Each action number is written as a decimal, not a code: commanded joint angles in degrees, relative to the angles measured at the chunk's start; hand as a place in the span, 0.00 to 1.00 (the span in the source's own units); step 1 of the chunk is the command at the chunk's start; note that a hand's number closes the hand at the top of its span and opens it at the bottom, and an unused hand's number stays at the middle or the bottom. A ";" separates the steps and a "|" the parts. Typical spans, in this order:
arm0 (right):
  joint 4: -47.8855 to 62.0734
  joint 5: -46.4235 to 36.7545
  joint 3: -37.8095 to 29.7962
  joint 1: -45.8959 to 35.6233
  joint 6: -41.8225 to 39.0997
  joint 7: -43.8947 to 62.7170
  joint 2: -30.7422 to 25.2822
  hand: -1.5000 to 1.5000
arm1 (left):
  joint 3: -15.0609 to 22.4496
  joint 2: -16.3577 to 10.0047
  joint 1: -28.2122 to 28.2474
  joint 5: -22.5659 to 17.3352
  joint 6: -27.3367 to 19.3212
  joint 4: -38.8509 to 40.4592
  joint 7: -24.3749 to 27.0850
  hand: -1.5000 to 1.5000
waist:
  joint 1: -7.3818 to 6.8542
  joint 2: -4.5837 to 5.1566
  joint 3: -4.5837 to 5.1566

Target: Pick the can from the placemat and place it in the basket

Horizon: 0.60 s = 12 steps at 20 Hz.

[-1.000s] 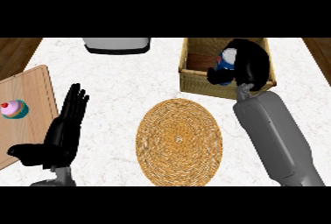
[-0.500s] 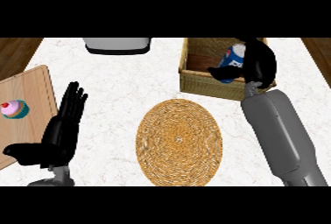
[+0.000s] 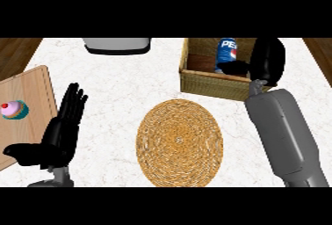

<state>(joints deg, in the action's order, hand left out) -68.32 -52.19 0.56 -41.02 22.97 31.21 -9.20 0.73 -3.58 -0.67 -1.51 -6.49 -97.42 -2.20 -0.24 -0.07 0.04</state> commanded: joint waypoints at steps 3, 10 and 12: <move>-10.96 -3.77 -0.11 4.58 0.37 4.55 -1.19 0.00 | -0.40 -0.19 0.68 0.31 -0.39 -1.82 -1.51 0.50 | 0.40 -0.11 -0.02; -22.93 -1.44 -6.65 9.56 -2.13 8.95 -5.49 0.00 | -0.29 0.66 0.12 0.99 -0.10 2.50 2.63 0.50 | 1.00 -0.11 -0.02; -26.14 -0.81 -7.05 8.73 -2.56 10.88 -4.37 0.00 | 0.46 1.34 -1.09 1.05 -0.76 1.41 -0.29 0.50 | 0.69 -0.08 -0.03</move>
<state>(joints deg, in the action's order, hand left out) -88.24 -54.63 -4.12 -33.59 21.00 39.67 -13.22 0.73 -3.05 -0.38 -0.82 -6.74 -97.21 -1.85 0.37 -0.17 0.00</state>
